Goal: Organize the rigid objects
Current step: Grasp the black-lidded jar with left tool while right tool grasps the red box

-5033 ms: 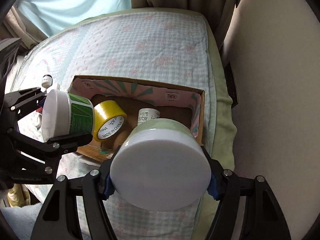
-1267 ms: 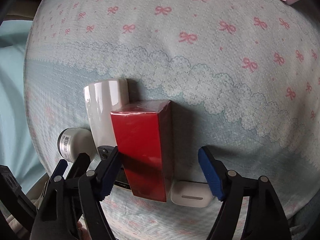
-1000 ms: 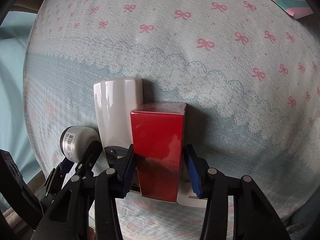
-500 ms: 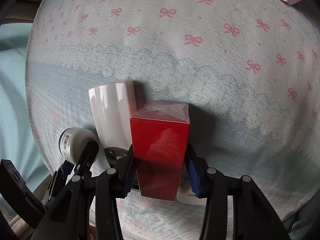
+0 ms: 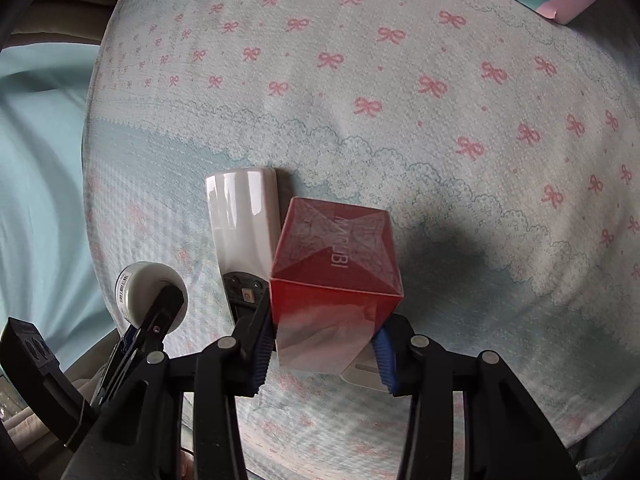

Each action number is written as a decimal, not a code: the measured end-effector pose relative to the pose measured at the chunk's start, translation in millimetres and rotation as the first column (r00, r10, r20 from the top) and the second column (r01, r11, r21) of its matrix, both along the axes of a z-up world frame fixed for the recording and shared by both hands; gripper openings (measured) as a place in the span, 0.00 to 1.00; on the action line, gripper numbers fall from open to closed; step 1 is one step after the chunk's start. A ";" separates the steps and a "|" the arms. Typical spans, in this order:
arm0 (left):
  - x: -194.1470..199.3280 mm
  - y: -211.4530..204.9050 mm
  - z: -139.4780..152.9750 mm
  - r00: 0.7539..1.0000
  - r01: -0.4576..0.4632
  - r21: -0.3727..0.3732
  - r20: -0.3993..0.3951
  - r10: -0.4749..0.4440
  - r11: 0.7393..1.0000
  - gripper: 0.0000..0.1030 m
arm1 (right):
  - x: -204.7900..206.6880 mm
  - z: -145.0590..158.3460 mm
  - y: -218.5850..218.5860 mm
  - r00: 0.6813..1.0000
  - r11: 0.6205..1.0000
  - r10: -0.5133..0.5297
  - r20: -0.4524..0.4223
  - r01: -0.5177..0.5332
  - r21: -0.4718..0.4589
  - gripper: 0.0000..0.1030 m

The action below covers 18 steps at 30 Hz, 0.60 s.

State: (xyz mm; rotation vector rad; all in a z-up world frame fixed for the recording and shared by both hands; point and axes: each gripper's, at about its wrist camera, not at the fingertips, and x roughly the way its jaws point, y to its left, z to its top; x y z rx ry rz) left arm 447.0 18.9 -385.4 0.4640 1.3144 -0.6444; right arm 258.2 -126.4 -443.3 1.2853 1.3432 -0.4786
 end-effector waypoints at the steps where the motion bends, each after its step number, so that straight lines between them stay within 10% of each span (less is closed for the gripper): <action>1: -2.1 1.7 5.8 1.000 -0.005 -0.006 0.004 0.005 1.000 0.48 | -2.4 4.8 -2.7 1.000 1.000 0.007 0.012 -0.007 -0.005 0.39; 18: -79.0 4.0 102.7 0.992 0.003 -0.046 0.127 0.003 0.999 0.48 | -46.4 95.3 -8.1 0.979 0.995 0.096 0.181 -0.091 -0.040 0.39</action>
